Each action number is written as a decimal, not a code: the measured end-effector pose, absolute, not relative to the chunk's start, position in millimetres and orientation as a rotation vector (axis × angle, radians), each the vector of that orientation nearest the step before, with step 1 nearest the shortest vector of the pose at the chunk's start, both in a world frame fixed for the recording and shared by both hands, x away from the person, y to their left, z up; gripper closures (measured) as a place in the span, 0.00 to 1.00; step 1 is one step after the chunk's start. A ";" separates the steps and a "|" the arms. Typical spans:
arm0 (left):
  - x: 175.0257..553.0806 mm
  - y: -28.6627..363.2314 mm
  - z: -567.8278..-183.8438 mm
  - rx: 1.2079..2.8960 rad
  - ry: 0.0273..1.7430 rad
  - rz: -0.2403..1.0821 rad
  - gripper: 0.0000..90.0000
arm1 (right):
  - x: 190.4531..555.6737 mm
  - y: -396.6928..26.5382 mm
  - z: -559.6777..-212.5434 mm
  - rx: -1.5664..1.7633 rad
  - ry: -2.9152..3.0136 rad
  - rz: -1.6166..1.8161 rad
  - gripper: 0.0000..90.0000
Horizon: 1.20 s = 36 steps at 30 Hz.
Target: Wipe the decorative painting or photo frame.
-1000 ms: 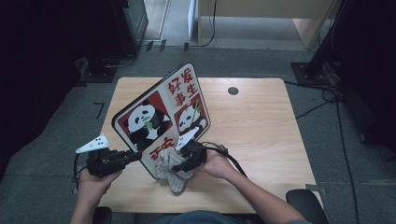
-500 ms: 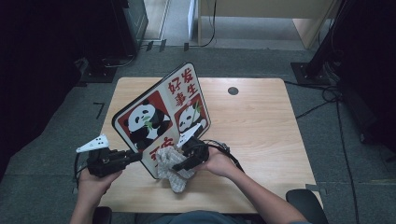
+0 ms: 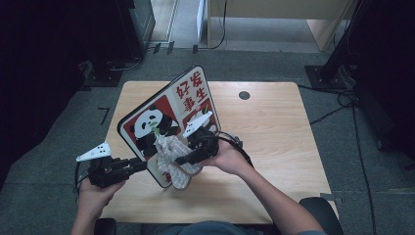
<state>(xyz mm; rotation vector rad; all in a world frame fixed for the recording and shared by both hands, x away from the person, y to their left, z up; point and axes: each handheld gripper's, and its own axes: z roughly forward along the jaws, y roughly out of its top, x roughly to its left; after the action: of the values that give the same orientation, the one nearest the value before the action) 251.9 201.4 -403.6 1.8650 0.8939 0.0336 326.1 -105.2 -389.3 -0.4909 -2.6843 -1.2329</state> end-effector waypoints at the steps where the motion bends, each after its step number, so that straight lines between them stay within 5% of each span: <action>1: 251.0 202.3 -403.2 1.864 0.892 0.034 0.78 | 326.8 -103.9 -385.1 -0.496 -2.688 -1.230 0.71; 36: 267.5 217.4 -405.8 1.840 0.907 0.063 0.86 | 326.3 -51.3 -268.9 -0.321 -2.726 -1.356 0.71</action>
<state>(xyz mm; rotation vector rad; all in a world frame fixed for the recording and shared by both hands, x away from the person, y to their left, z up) 267.5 217.4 -405.8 1.8403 0.9070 0.0629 326.3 -51.3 -268.9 -0.3213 -2.7263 -1.3558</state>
